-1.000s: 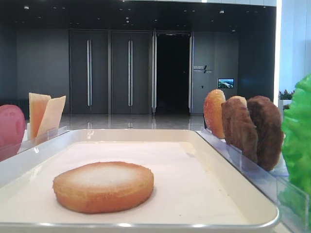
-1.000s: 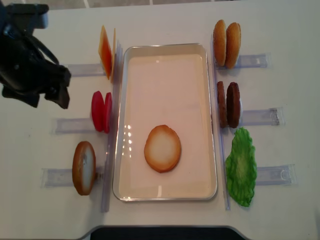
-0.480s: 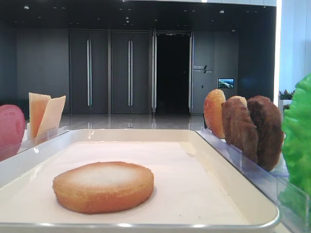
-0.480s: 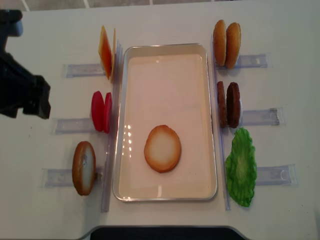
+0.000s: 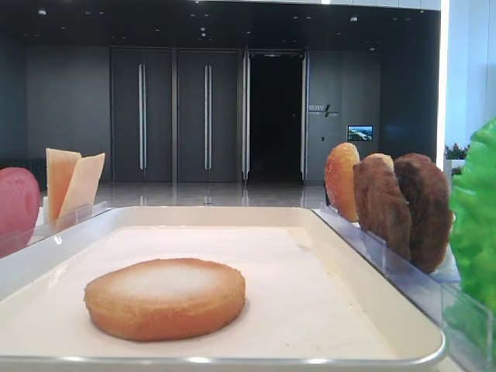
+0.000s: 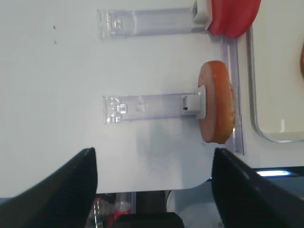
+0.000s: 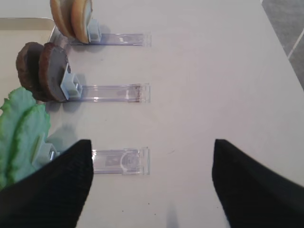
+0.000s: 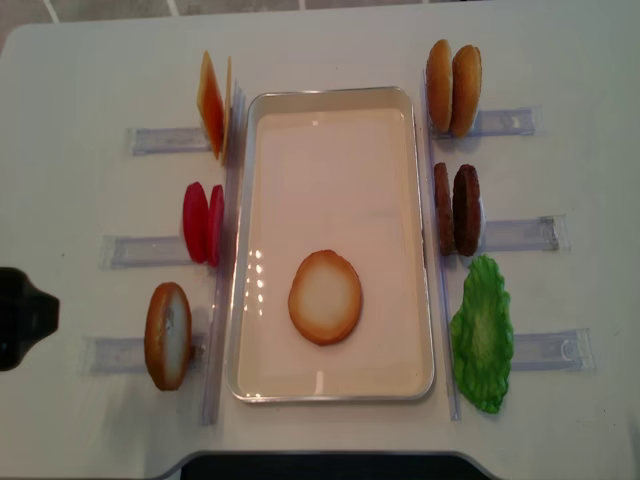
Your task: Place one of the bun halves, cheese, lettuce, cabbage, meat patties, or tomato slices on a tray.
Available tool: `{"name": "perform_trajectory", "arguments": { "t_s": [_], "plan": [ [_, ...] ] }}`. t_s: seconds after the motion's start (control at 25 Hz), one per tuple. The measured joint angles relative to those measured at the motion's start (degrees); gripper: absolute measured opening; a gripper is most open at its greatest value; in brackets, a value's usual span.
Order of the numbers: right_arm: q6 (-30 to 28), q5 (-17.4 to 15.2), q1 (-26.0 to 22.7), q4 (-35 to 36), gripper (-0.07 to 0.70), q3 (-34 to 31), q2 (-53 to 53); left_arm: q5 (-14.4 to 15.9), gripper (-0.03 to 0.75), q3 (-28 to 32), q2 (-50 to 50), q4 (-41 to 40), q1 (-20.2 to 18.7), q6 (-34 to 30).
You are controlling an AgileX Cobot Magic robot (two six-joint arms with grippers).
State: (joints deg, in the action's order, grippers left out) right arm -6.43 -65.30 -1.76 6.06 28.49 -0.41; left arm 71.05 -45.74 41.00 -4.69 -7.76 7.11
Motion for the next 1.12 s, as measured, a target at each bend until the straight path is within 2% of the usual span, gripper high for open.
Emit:
{"name": "perform_trajectory", "arguments": {
  "t_s": [0.56,0.84,1.12],
  "plan": [
    [0.0,0.0,0.0,0.0,0.527,0.0,0.0,1.15,0.558,0.05,-28.45,-1.91,0.0,-2.82],
    [0.0,0.0,0.0,0.0,0.527,0.0,0.0,1.19,0.554,0.37,-34.77,-1.86,0.0,-2.88],
    [0.0,0.0,0.0,0.0,0.527,0.0,0.0,1.19,0.549,4.75,-37.5,-2.43,0.0,-2.98]
  ]
}}
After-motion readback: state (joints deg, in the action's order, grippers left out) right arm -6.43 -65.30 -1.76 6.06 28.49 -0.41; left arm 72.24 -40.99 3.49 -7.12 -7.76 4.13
